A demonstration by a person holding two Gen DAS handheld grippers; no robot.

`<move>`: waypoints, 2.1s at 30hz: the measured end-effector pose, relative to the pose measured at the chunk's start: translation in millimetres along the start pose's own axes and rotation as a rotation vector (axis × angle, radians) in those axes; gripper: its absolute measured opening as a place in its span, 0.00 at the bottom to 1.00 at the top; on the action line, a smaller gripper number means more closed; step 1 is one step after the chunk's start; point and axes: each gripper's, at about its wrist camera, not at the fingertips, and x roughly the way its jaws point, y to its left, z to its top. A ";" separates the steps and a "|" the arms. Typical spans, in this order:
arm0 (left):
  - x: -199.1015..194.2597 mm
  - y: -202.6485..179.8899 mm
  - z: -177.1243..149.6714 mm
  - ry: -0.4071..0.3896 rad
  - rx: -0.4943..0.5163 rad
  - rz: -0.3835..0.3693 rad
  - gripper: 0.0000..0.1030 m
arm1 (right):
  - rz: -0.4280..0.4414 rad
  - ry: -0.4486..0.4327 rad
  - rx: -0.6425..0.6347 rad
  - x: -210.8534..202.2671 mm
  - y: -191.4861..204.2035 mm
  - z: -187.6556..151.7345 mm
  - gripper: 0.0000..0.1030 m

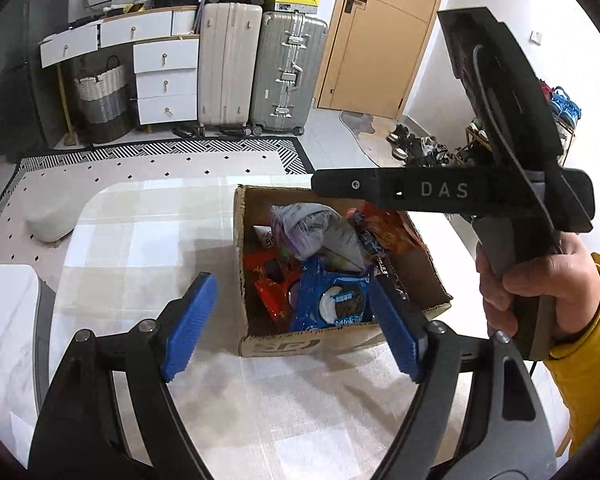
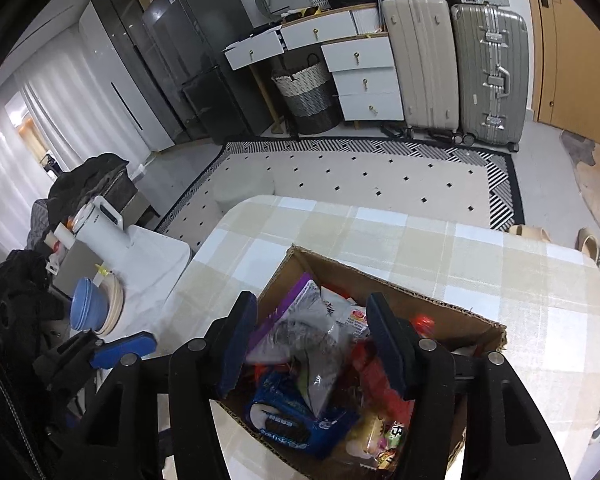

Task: Organize snacks

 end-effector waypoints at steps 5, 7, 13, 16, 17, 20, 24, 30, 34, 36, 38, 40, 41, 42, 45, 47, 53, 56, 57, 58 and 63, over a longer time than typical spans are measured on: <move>-18.0 8.3 -4.5 -0.015 -0.017 0.021 0.76 | 0.009 -0.052 0.013 -21.3 5.1 -4.2 0.57; -23.8 9.0 -7.1 -0.019 -0.025 0.030 0.76 | 0.007 -0.074 0.014 -31.6 7.3 -7.5 0.57; -42.6 0.7 -16.1 -0.044 -0.031 0.062 0.76 | 0.006 -0.135 0.017 -66.8 16.0 -25.8 0.62; -56.4 -4.2 -21.4 -0.066 -0.031 0.078 0.76 | 0.005 -0.181 0.009 -89.5 23.4 -40.3 0.64; -60.8 -7.2 -22.9 -0.075 -0.028 0.086 0.76 | -0.001 -0.205 -0.003 -99.3 27.4 -46.3 0.64; -79.8 -19.1 -27.9 -0.119 -0.019 0.126 0.77 | -0.011 -0.258 -0.026 -125.0 37.7 -61.1 0.70; -111.6 -34.1 -36.0 -0.178 -0.003 0.163 0.81 | -0.014 -0.338 -0.050 -164.6 53.5 -90.2 0.79; -163.0 -54.2 -54.9 -0.251 0.001 0.208 0.86 | -0.004 -0.496 -0.098 -229.6 82.7 -143.9 0.90; -200.4 -69.3 -75.1 -0.305 0.000 0.234 1.00 | -0.021 -0.581 -0.107 -263.9 98.5 -181.0 0.95; -219.0 -78.0 -88.2 -0.334 0.011 0.243 1.00 | -0.019 -0.610 -0.104 -276.6 104.4 -197.2 0.97; -235.5 -83.5 -98.8 -0.354 0.016 0.247 1.00 | -0.039 -0.632 -0.111 -289.7 111.7 -214.3 0.98; -250.4 -88.8 -111.9 -0.371 0.014 0.248 1.00 | -0.075 -0.663 -0.132 -302.6 121.3 -233.3 0.99; -257.1 -90.7 -118.1 -0.376 0.012 0.246 1.00 | -0.087 -0.676 -0.141 -307.0 122.3 -239.6 0.99; -262.2 -90.8 -122.9 -0.382 0.011 0.246 1.00 | -0.101 -0.694 -0.153 -312.6 126.8 -250.0 0.99; -279.9 -90.6 -143.0 -0.407 0.001 0.252 1.00 | -0.135 -0.749 -0.166 -322.3 132.8 -276.5 0.99; -286.7 -91.3 -154.7 -0.424 0.005 0.268 1.00 | -0.147 -0.770 -0.162 -320.7 134.5 -288.3 0.99; -288.9 -84.7 -186.9 -0.467 0.018 0.337 1.00 | -0.176 -0.737 -0.139 -291.4 120.2 -312.8 0.99; -279.4 -78.1 -202.2 -0.496 0.022 0.385 1.00 | -0.212 -0.725 -0.151 -271.1 111.7 -320.4 0.99; -274.7 -74.9 -206.5 -0.507 0.025 0.393 1.00 | -0.232 -0.725 -0.161 -263.8 108.0 -323.4 0.99; -268.4 -72.6 -208.6 -0.513 0.026 0.404 1.00 | -0.249 -0.725 -0.169 -254.8 104.2 -324.4 0.99; -222.8 -47.7 -223.2 -0.528 0.021 0.429 1.00 | -0.336 -0.707 -0.188 -213.4 81.3 -334.2 0.99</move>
